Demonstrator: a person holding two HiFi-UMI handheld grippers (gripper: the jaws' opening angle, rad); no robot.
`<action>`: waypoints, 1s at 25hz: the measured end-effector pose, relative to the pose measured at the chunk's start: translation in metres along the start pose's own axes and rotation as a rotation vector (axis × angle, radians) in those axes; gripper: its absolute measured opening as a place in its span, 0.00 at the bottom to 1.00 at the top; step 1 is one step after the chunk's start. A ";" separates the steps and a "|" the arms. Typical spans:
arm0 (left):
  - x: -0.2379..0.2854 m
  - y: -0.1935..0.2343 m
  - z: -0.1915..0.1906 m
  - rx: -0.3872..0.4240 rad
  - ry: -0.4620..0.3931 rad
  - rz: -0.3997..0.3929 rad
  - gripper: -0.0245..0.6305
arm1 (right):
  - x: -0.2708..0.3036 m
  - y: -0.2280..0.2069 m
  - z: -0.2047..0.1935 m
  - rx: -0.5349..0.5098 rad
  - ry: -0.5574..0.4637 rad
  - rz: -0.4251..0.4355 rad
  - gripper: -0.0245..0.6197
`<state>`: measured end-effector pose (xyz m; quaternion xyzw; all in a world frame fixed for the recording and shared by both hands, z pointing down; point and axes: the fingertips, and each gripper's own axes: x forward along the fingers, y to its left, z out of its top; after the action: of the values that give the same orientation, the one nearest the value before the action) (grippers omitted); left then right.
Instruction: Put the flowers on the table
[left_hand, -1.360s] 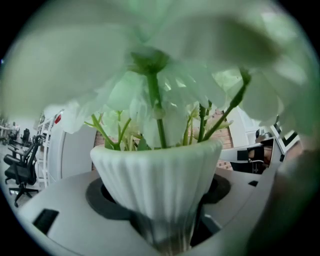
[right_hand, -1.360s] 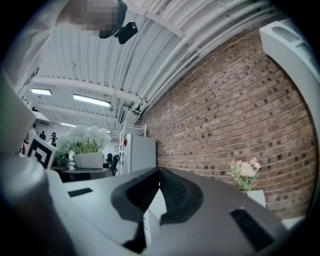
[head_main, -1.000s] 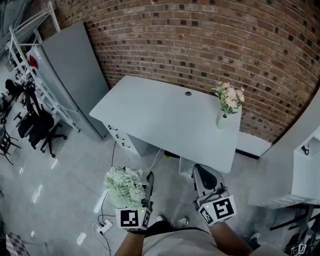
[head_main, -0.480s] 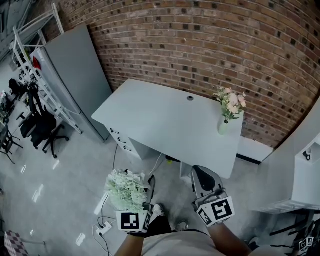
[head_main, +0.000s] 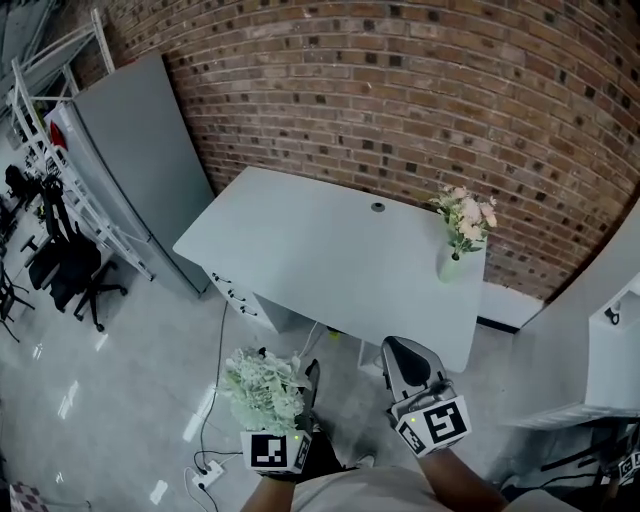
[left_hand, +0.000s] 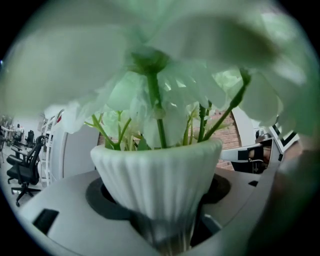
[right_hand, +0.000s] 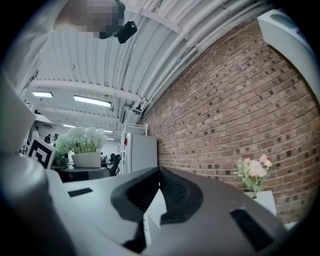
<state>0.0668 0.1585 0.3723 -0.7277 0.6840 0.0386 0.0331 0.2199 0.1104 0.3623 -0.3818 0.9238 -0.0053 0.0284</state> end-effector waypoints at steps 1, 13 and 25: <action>0.006 0.004 -0.001 -0.004 -0.002 -0.006 0.58 | 0.008 0.000 -0.002 -0.006 0.007 0.001 0.06; 0.067 0.070 -0.009 0.073 0.035 -0.065 0.58 | 0.115 0.015 -0.006 -0.001 0.032 0.040 0.06; 0.107 0.146 -0.050 0.332 0.251 -0.226 0.58 | 0.220 0.045 -0.011 -0.023 0.050 0.074 0.06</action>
<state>-0.0720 0.0376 0.4117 -0.7833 0.5939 -0.1692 0.0715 0.0326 -0.0133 0.3615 -0.3473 0.9378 -0.0031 0.0012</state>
